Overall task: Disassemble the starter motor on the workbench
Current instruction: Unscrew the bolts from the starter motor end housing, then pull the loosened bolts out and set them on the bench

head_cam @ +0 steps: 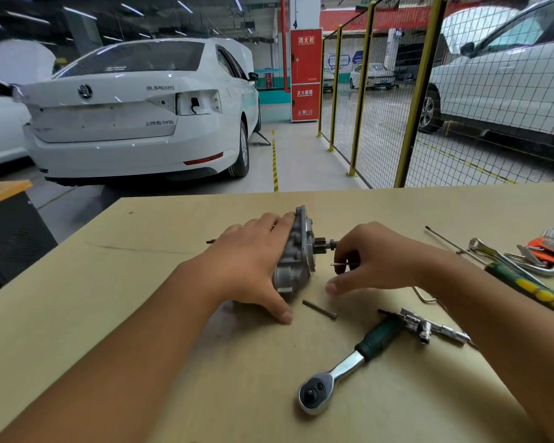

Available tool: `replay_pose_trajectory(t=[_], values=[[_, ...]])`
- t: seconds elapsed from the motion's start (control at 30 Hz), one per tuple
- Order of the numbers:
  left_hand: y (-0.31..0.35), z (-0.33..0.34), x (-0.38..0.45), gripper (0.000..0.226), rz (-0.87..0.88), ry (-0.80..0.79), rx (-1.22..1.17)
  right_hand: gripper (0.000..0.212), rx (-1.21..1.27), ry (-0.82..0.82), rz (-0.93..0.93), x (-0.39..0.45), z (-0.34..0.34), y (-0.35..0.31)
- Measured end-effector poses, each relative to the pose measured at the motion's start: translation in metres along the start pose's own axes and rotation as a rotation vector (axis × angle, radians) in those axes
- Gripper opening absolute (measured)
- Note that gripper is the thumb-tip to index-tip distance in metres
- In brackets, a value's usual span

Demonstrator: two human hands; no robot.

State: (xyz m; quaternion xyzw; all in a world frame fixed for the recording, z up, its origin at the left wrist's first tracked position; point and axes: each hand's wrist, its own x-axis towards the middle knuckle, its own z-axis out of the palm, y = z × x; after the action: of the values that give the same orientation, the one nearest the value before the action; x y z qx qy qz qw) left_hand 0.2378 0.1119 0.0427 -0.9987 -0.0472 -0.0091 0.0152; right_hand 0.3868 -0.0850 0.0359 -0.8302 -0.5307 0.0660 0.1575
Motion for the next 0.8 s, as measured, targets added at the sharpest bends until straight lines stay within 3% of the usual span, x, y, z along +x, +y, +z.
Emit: replay_pose_trajectory(t=[0.2,0.43,0.6,0.8], values=[[-0.003,0.001,0.001,0.128,0.046,0.135,-0.041,0.068,-0.055,-0.046,-0.060,-0.003,0.013,-0.019],[-0.015,-0.010,-0.003,0.081,0.071,0.125,-0.410,0.019,-0.176,-0.138,-0.097,-0.001,0.014,-0.028],[-0.028,-0.025,-0.013,0.076,0.055,-0.002,-0.568,0.016,-0.133,-0.207,0.000,-0.003,0.000,-0.013],[-0.031,-0.031,-0.017,0.071,0.042,-0.021,-0.623,0.021,-0.125,-0.246,0.004,-0.002,0.001,-0.016]])
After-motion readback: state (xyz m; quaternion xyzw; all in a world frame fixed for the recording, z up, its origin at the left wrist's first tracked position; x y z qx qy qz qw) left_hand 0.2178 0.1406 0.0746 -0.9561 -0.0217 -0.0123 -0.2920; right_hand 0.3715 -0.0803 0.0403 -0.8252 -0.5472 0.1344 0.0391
